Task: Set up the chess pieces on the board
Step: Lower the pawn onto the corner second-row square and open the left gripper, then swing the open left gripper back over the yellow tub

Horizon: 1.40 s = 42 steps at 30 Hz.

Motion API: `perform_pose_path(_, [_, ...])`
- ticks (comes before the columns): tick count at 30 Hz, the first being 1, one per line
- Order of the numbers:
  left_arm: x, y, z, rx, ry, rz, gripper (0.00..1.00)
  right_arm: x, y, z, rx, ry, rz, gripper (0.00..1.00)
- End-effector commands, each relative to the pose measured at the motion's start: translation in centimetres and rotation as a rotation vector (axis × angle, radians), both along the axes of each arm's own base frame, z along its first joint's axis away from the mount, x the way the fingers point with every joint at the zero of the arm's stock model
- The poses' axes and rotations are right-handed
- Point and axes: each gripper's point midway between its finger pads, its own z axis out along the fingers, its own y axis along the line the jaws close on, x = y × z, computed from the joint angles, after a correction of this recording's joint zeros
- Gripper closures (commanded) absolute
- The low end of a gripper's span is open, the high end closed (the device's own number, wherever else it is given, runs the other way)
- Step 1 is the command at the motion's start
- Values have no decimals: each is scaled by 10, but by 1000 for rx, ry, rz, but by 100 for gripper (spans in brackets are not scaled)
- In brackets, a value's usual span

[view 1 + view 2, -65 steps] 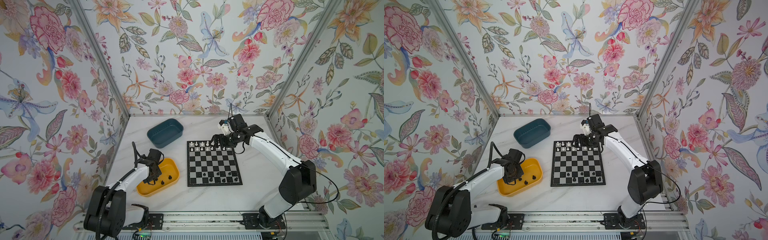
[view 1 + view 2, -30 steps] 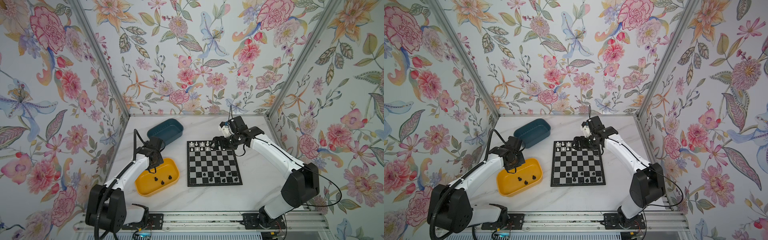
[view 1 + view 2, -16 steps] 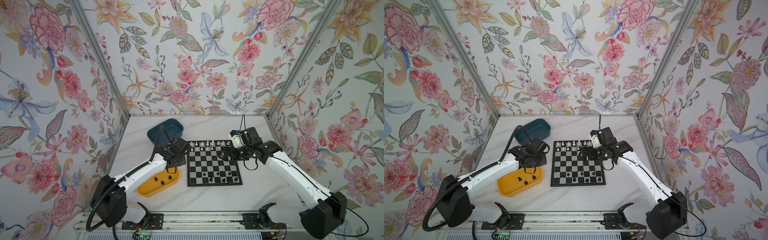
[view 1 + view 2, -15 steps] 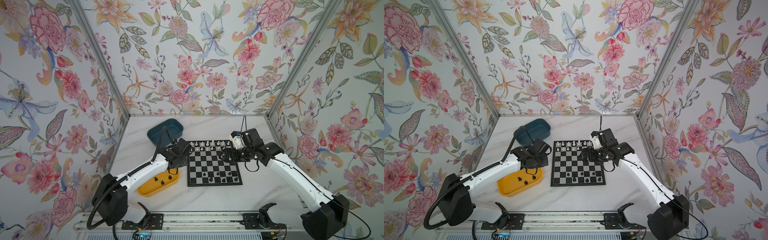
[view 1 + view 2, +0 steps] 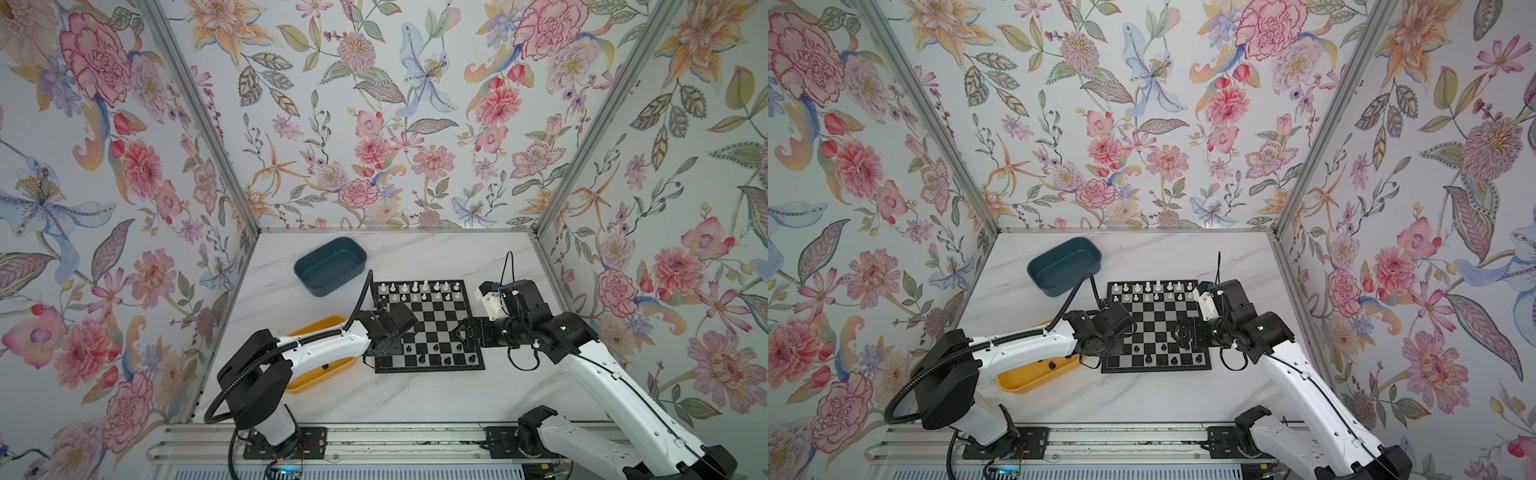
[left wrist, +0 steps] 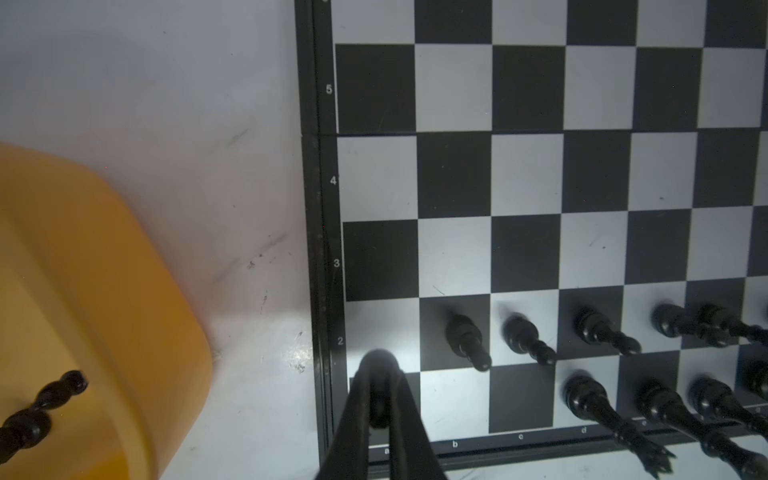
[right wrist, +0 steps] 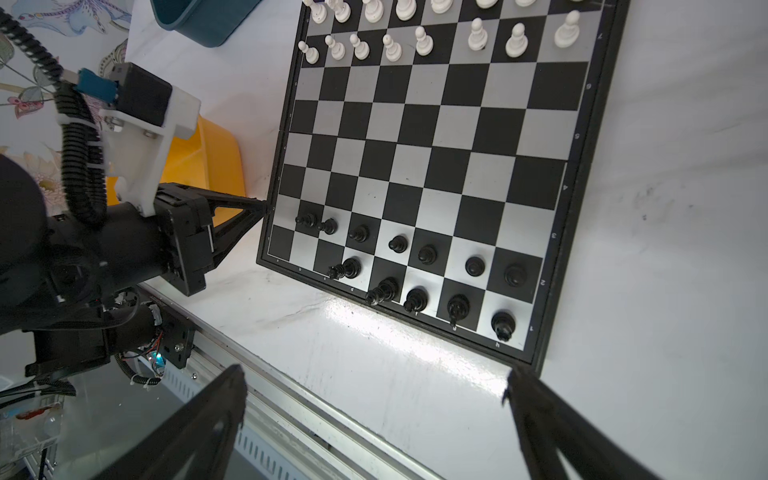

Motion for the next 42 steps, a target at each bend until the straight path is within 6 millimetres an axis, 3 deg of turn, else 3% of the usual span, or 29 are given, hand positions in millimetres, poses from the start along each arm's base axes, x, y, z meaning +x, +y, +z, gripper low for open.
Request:
perform_pose_path(1, [-8, -2, -12, 9, 26, -7, 93, -9, -7, -6, -26, 24, -11, 1])
perform_pose_path(19, [-9, -3, -27, 64, 65, -42, 89, -14, -13, -14, -27, 44, -40, 1])
perform_pose_path(27, [-6, -5, -21, 58, 49, -41, 72, -12, -15, -15, -27, 50, -45, 1])
perform_pose_path(37, [13, -3, 16, 71, -34, -18, 70, -6, -14, -12, -31, 46, -44, 1])
perform_pose_path(42, [24, 15, 49, 66, -97, 32, 67, 2, -8, -7, -25, 41, -32, 1])
